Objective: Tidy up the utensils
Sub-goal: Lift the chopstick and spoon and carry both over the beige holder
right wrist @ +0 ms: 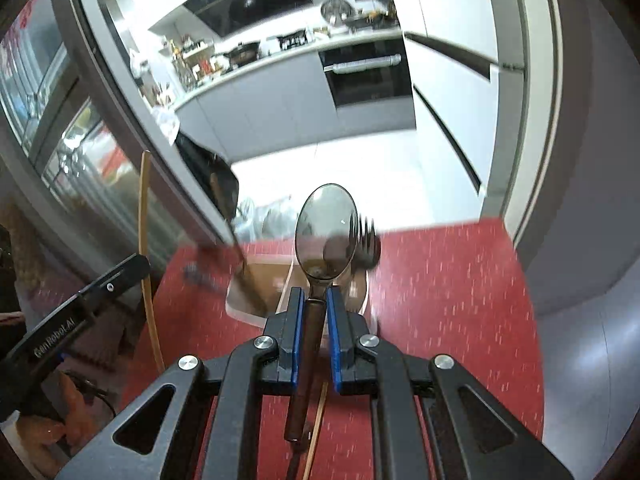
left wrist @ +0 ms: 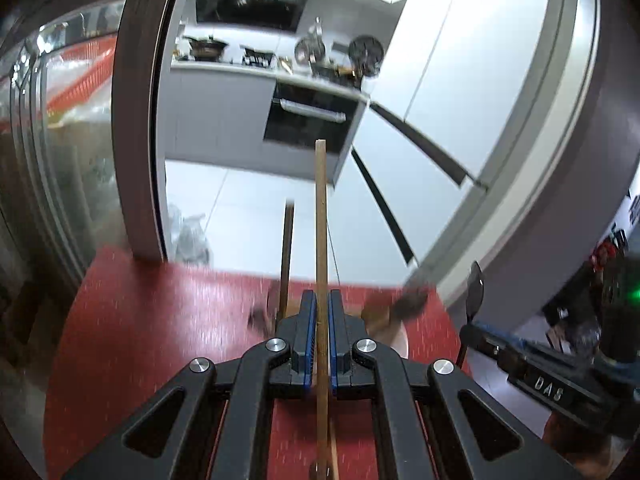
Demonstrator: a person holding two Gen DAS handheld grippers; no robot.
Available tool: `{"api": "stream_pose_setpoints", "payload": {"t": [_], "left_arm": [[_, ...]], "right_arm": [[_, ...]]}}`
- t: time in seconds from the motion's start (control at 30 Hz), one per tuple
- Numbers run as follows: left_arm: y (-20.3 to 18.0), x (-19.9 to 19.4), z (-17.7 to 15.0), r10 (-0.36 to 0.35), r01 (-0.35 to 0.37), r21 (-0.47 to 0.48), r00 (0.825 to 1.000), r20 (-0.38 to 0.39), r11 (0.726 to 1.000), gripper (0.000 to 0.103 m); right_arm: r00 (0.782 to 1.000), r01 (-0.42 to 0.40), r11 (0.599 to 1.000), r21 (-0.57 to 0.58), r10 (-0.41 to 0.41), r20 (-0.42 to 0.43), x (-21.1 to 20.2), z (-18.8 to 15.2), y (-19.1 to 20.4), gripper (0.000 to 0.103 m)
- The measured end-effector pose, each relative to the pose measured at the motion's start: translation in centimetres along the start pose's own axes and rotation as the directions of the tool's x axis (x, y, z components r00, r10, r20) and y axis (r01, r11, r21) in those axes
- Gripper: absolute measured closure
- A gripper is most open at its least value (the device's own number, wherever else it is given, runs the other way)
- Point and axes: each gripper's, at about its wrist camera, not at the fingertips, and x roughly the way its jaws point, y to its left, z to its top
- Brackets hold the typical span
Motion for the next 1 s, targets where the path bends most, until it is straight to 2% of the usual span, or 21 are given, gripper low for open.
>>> {"api": "stream_pose_setpoints", "payload": {"t": [0.3, 0.43, 0.63, 0.83, 1.0], "left_arm": [[-0.1, 5.1, 3.7, 0.037, -0.032, -0.062, 0.996, 0.077, 0.998, 0.075], [-0.4, 7.5, 3.4, 0.073, -0.068, -0.055, 0.993, 0.088, 0.996, 0.076], [-0.6, 10.0, 2.1, 0.132, -0.129, -0.035, 0.985, 0.109, 0.991, 0.076], [-1.1, 11.3, 0.4, 0.181, -0.187, 0.035, 0.974, 0.136, 0.982, 0.076], [-1.3, 11.8, -1.7, 0.187, -0.194, 0.069, 0.977, 0.103, 0.979, 0.075]], "right_arm": [[0.995, 0.019, 0.999, -0.034, -0.016, 0.099, 2.6, 4.3, 0.4, 0.091], [0.993, 0.027, 0.997, -0.066, -0.019, 0.12, 4.5, 4.7, 0.6, 0.091], [0.989, 0.037, 0.992, -0.119, -0.019, 0.147, 6.7, 3.9, 1.3, 0.091], [0.99, 0.038, 0.985, -0.167, -0.014, 0.143, 8.4, 2.0, 1.7, 0.091], [0.995, 0.028, 0.982, -0.186, -0.009, 0.104, 8.5, 0.2, 1.7, 0.091]]}}
